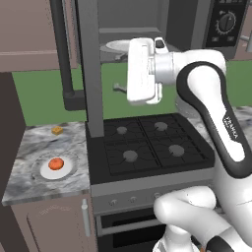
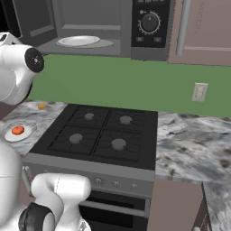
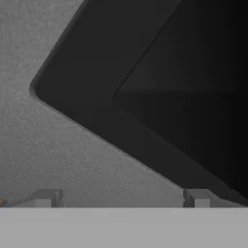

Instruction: Pick the squash from the counter and place it in the microwave. Then turn on the microwave.

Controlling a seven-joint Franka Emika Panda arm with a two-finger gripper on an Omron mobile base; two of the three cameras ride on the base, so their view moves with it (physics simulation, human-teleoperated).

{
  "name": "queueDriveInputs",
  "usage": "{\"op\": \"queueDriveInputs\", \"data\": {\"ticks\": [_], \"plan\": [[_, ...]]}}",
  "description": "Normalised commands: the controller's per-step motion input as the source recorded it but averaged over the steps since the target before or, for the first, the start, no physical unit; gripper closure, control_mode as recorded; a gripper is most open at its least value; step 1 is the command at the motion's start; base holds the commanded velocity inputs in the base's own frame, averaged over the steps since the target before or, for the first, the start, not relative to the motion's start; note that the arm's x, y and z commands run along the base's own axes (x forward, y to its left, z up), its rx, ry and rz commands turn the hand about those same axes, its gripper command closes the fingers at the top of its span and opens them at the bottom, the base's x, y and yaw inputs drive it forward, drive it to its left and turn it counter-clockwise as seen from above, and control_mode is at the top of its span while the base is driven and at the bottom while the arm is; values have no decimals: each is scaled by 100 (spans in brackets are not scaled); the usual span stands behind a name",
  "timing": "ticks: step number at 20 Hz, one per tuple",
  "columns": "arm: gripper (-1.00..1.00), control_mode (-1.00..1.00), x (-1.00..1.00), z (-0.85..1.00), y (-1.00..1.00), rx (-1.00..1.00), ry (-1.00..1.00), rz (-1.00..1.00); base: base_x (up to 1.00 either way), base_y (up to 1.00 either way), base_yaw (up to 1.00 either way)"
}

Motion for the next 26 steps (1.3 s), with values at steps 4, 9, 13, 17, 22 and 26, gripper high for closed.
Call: {"op": "queueDriveInputs", "data": {"ticks": [4, 9, 13, 17, 22, 26], "plan": [[-100, -100, 0, 0, -31, 7, 15, -28, 0, 0, 0], [-100, -100, 0, 0, -32, 5, 21, -34, 0, 0, 0], [-100, -100, 8, 0, -28, 3, 23, -27, 0, 0, 0], [-100, -100, 23, 0, -19, 3, 18, -17, 0, 0, 0], [-100, -100, 25, 0, -24, 3, 11, -7, 0, 0, 0], [-100, -100, 19, 0, -24, 2, 8, -6, 0, 0, 0]]}}
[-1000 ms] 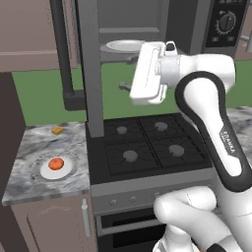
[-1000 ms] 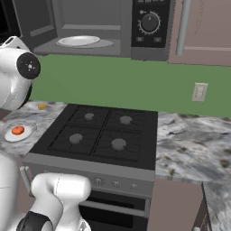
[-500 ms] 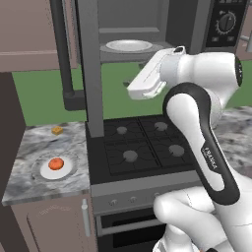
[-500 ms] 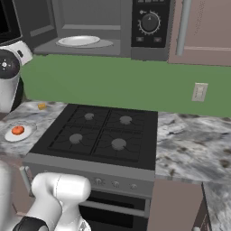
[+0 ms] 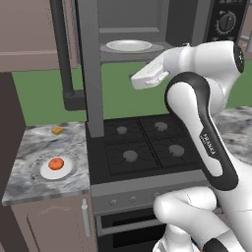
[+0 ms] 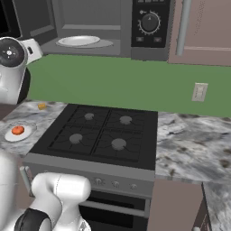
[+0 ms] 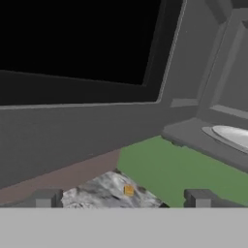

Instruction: Pick the squash from the counter and place it in the microwave. Then turn on the microwave.

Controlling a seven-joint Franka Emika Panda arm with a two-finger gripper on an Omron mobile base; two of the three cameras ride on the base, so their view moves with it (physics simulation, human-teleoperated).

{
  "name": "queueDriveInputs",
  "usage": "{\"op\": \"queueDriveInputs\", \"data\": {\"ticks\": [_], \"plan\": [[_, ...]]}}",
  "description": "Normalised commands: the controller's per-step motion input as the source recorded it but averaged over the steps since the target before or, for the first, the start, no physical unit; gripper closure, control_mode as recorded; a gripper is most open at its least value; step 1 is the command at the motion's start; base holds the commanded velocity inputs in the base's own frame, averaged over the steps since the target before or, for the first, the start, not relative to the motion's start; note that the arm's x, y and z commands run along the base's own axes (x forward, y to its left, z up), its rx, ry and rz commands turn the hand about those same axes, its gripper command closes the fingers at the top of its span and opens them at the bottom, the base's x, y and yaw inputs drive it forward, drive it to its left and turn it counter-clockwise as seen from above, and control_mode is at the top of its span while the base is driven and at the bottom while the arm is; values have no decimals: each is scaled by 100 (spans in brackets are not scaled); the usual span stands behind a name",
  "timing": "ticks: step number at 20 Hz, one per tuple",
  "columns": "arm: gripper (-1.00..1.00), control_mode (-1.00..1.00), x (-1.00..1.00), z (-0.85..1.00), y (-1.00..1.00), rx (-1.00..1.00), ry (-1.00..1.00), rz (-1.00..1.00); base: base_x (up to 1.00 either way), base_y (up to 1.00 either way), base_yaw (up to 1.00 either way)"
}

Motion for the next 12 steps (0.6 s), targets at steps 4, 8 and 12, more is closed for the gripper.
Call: {"op": "queueDriveInputs", "data": {"ticks": [4, 8, 12], "plan": [[-100, -100, 7, 0, -20, 0, 9, -15, 0, 0, 0], [-100, -100, 5, 0, -14, -1, 13, -19, 0, 0, 0], [-100, -100, 13, -2, -13, -1, 15, -19, 0, 0, 0]]}}
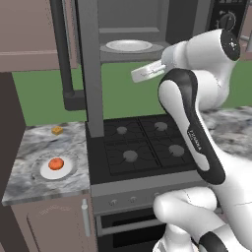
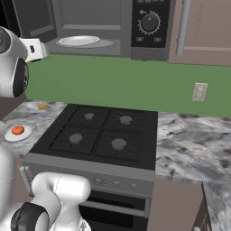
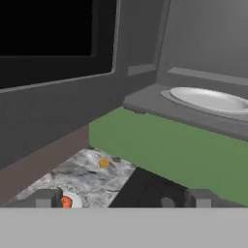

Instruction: Pick the squash from the counter and place it in the microwave. Then turn on the microwave.

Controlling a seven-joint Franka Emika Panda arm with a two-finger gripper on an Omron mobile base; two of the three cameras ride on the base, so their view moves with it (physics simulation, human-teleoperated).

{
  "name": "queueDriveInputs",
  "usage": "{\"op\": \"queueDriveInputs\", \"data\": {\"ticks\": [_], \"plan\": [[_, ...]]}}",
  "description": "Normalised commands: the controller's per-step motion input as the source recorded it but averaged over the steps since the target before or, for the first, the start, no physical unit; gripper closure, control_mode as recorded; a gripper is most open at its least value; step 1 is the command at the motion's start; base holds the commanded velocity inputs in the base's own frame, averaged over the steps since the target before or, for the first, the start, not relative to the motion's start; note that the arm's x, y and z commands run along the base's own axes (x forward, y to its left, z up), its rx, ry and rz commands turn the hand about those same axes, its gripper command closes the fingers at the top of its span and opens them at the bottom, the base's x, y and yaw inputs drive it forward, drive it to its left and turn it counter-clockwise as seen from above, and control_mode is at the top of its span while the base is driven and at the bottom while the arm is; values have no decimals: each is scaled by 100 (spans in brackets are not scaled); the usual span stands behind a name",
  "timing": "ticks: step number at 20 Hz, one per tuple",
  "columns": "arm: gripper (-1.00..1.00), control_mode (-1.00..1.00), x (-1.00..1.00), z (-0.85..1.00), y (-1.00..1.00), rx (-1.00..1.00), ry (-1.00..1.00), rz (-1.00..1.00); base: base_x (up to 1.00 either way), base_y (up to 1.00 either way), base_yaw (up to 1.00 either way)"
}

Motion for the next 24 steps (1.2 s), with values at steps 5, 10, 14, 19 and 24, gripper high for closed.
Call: {"op": "queueDriveInputs", "data": {"ticks": [5, 10, 14, 19, 24], "plan": [[-100, -100, 18, -9, -18, 0, 14, -13, 0, 0, 0], [-100, -100, 17, -10, -18, 0, 13, -7, 0, 0, 0], [-100, -100, 18, -14, -16, 0, 10, -7, 0, 0, 0], [-100, -100, 16, -17, -16, 0, 9, -7, 0, 0, 0], [-100, -100, 13, -29, -10, 0, 3, -7, 0, 0, 0]]}}
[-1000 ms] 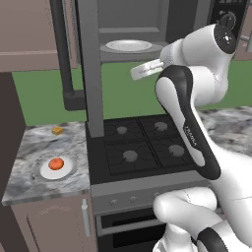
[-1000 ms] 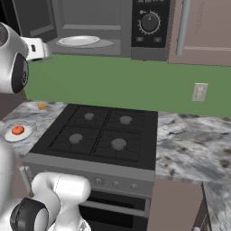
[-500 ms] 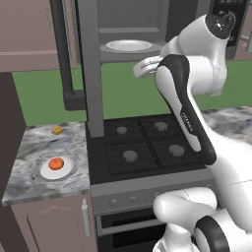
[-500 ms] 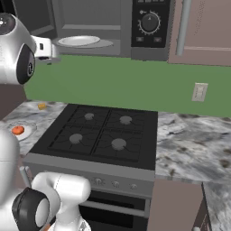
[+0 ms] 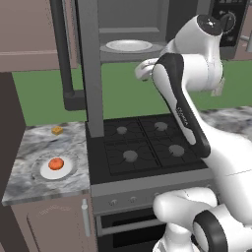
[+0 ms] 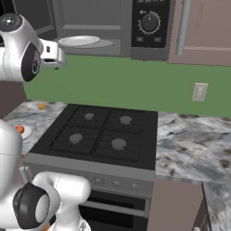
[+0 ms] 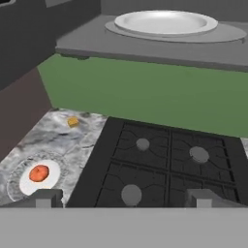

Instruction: Pick the squash from the counter and place it in the microwave. Then turn on the microwave.

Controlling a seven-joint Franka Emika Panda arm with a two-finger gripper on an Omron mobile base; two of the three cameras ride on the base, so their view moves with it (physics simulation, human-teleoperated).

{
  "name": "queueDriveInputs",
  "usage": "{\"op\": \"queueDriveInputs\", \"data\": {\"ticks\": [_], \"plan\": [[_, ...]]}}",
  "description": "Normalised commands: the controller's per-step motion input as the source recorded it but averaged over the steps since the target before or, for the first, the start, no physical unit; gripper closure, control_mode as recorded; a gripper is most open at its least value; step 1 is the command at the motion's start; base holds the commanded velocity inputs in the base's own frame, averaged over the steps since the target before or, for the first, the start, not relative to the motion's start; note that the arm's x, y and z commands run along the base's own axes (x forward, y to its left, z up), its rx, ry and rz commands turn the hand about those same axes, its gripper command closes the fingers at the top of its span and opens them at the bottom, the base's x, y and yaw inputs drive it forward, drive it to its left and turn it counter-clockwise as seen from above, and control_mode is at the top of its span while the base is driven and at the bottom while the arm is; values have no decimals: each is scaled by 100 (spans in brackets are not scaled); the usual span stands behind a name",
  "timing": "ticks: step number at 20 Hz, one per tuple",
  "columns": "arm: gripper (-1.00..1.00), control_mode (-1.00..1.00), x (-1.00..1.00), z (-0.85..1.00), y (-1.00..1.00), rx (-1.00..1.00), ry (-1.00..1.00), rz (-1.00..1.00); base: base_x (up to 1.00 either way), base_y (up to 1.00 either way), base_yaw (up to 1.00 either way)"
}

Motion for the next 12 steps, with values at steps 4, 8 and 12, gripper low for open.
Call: {"op": "queueDriveInputs", "data": {"ticks": [4, 8, 12], "plan": [[-100, -100, 7, -37, -4, 0, 0, -5, 0, 0, 0], [-100, -100, 9, -39, -3, 0, 0, -6, 0, 0, 0], [-100, -100, 17, -32, -2, 0, 3, -5, 0, 0, 0]]}}
